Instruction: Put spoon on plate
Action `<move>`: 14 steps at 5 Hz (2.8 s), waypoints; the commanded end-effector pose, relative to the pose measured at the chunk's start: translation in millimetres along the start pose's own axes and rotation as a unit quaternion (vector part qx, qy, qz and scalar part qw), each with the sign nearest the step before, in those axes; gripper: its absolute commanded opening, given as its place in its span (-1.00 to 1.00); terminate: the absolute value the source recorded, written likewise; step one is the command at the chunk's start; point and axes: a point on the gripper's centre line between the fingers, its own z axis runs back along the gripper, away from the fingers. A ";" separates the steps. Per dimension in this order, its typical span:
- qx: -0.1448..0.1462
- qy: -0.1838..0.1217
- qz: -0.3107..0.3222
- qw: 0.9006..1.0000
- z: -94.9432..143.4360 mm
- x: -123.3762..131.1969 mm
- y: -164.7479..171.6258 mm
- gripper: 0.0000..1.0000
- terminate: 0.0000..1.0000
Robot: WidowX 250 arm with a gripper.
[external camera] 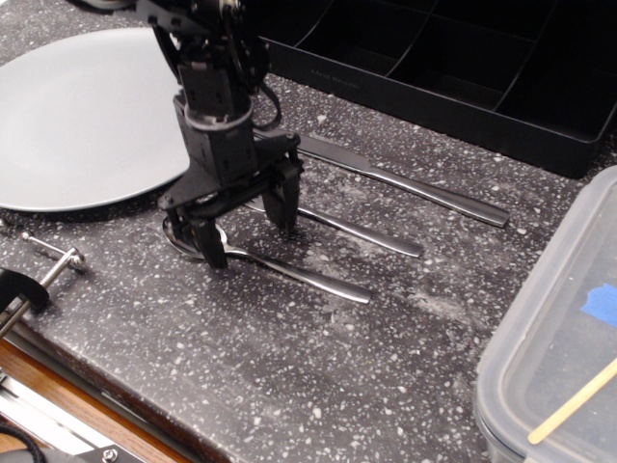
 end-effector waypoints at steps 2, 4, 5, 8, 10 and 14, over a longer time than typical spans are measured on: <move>-0.026 -0.018 -0.001 1.000 -3.1 -11.8 14.2 1.00 -1.00; -0.013 -0.032 0.010 0.999 -8.8 -11.3 9.1 -1.00 -1.00; -0.013 -0.030 0.010 0.999 3.4 -7.2 2.4 -1.00 -1.00; -0.062 0.007 0.074 0.995 85.4 76.2 -40.1 -1.00 -1.00; -0.029 0.002 0.122 0.992 56.4 148.5 -31.4 -1.00 -1.00; 0.030 0.021 0.114 0.993 35.3 214.7 -7.9 1.00 -1.00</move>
